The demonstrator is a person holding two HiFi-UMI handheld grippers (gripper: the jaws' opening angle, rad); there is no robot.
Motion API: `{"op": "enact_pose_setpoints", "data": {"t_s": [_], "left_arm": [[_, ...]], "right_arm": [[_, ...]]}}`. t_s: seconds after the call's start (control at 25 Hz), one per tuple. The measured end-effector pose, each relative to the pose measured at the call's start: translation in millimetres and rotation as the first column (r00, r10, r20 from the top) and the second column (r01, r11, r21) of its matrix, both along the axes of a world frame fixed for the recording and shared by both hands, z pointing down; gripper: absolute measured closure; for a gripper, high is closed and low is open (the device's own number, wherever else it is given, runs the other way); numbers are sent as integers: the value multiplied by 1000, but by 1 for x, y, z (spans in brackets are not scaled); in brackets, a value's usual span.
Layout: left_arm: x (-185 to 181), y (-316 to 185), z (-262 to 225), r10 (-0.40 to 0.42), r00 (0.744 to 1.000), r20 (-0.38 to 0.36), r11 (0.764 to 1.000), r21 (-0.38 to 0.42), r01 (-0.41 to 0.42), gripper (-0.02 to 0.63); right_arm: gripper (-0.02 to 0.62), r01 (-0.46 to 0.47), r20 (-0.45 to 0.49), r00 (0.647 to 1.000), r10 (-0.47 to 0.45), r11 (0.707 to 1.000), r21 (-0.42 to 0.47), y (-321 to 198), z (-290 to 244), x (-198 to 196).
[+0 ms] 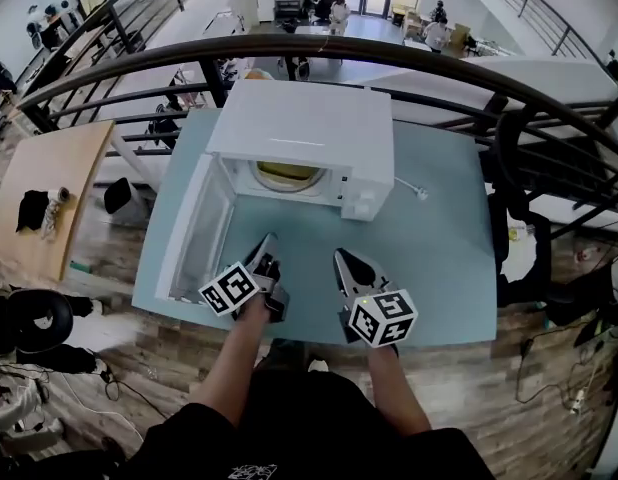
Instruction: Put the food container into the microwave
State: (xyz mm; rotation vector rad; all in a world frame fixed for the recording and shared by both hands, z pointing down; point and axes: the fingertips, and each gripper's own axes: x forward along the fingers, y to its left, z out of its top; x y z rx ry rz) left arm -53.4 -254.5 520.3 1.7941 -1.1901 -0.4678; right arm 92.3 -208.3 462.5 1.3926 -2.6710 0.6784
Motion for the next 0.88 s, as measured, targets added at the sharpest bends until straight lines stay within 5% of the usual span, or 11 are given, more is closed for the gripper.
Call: {"op": "enact_pose_setpoints", "data": {"t_s": [0.48,0.88], "left_arm": [[-3,95,-65,-1,975,221,985,170,-37,598],[0,123,-120,-22,912,409,948,299,-111,598]], "right_arm": [[589,-2,1,1000,2,994,106,68,-44,33],[589,-15,-3,1000,16,985,175,84,-79,43]]}}
